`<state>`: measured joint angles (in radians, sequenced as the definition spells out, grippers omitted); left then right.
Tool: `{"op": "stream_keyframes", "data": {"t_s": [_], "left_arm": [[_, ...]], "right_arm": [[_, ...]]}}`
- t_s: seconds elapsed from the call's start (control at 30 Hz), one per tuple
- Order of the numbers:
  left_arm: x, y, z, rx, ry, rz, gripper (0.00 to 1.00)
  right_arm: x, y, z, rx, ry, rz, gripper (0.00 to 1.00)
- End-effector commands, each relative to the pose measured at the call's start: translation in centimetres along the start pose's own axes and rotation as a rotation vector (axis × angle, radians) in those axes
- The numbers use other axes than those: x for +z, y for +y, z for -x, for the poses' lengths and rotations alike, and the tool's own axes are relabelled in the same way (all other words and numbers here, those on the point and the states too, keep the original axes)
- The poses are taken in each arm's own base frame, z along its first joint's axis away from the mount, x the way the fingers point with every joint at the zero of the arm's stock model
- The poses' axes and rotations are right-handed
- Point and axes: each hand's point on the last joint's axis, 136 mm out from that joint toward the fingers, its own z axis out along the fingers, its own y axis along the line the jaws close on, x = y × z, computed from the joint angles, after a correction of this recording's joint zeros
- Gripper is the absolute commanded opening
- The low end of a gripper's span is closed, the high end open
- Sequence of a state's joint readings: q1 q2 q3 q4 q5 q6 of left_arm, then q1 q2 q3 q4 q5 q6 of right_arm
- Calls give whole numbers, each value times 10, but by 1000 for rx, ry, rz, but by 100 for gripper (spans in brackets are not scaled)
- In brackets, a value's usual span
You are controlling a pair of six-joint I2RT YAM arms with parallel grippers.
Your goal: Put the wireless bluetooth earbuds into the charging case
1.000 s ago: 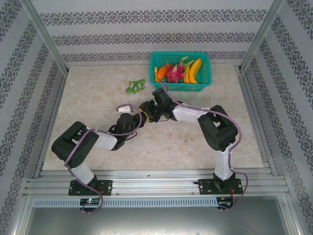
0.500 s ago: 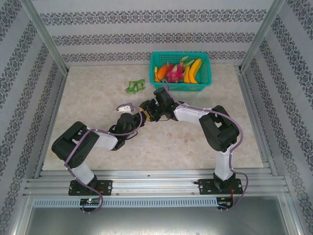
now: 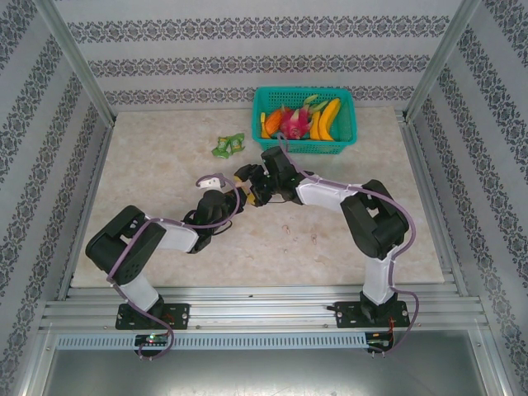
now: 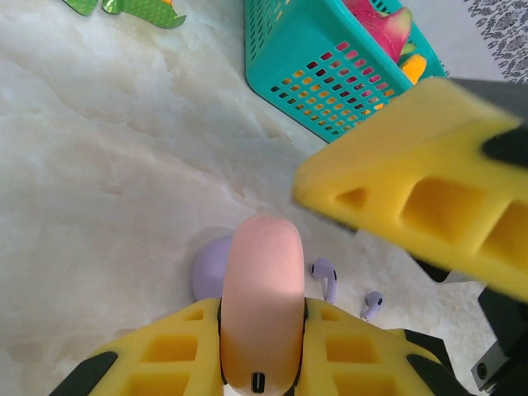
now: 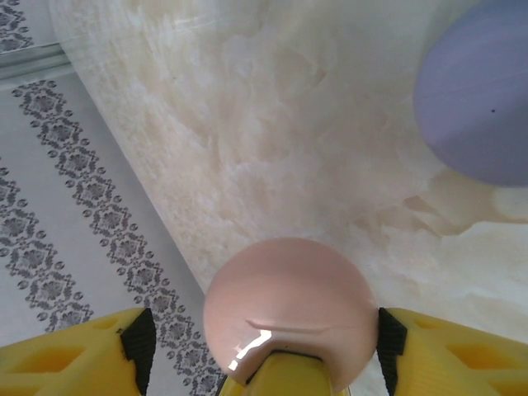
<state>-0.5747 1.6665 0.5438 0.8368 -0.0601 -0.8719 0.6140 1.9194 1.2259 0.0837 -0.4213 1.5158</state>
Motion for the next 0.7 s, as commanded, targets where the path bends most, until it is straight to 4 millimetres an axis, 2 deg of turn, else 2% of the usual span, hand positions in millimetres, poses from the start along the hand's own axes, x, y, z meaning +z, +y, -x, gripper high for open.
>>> {"op": "stream_keyframes", "data": {"t_s": [0.0,0.2,0.33,0.5,0.67], "left_arm": [[-7,-7,3,9,24,-4,0],[-32,-16,8,117,142,-26,0],[-55,-33,20,172,233,-128,0],[-79,-54,36,180,305,-270,0],[-88,-71,40,156,356,-375,0]], "right_arm": [[-31,24,20,-13,-63,91,74],[-72,8,49,-150,-138,87,79],[-89,-1,48,-385,-143,67,83],[-109,-4,32,-643,-154,162,79],[-116,0,7,-779,-99,272,76]]}}
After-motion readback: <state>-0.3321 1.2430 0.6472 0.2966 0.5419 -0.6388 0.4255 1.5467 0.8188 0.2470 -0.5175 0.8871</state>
